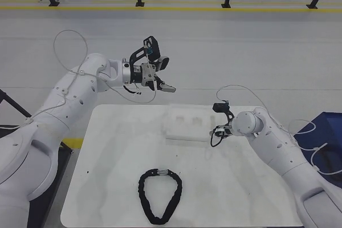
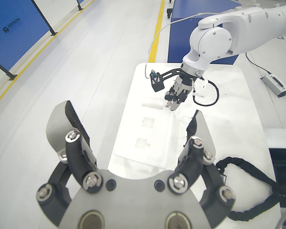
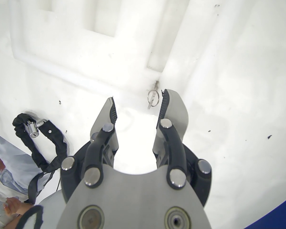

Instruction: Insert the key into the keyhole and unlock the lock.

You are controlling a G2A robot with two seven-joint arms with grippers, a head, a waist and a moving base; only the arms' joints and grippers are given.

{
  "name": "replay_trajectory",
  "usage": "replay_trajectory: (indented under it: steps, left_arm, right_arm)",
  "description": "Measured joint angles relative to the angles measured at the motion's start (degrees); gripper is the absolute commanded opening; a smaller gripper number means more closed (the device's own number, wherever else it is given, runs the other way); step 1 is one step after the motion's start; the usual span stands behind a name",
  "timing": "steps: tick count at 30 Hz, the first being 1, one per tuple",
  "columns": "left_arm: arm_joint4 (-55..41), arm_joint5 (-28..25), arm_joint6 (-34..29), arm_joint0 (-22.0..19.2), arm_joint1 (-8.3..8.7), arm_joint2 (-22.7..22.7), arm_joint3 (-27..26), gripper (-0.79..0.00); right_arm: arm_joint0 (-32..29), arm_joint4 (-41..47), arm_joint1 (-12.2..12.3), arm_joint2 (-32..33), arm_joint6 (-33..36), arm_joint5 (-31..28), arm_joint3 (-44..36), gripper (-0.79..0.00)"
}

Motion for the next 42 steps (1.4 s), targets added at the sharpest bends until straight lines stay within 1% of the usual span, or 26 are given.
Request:
replay_trajectory:
  steps: [9, 14, 17, 19, 20, 26, 32, 36, 42]
  left_arm:
    - [0.0, 0.0, 0.0, 0.0, 0.0, 0.0, 0.0, 0.0]
    - [0.0, 0.0, 0.0, 0.0, 0.0, 0.0, 0.0, 0.0]
    - [0.0, 0.0, 0.0, 0.0, 0.0, 0.0, 0.0, 0.0]
    - [0.0, 0.0, 0.0, 0.0, 0.0, 0.0, 0.0, 0.0]
    - [0.0, 0.0, 0.0, 0.0, 0.0, 0.0, 0.0, 0.0]
    - [0.0, 0.0, 0.0, 0.0, 0.0, 0.0, 0.0, 0.0]
    - [0.0, 0.0, 0.0, 0.0, 0.0, 0.0, 0.0, 0.0]
    - [0.0, 0.0, 0.0, 0.0, 0.0, 0.0, 0.0, 0.0]
    - [0.0, 0.0, 0.0, 0.0, 0.0, 0.0, 0.0, 0.0]
  right_arm:
    - [1.3, -0.1, -2.2, -1.6, -1.4, 1.4, 4.7, -0.548]
    - [2.1, 0.0, -3.6, -2.5, -1.7, 1.9, 7.4, -0.588]
    - [2.6, -0.2, -4.3, -2.9, -1.8, 2.0, 8.9, -0.653]
    - [2.9, -0.2, -4.7, -3.1, -1.9, 2.0, 9.8, -0.76]
    - [3.0, -0.2, -4.9, -3.2, -1.9, 2.0, 10.2, -0.785]
    - [4.0, -0.5, -6.1, -3.5, -1.7, 2.5, 12.0, -0.785]
    - [5.1, -1.4, -6.5, -3.1, -0.9, 4.2, 12.2, -0.785]
    - [5.6, -2.0, -6.3, -2.3, 0.7, 5.2, 11.1, -0.785]
    - [5.1, -2.2, -4.8, 0.6, 3.4, 5.5, 6.9, -0.785]
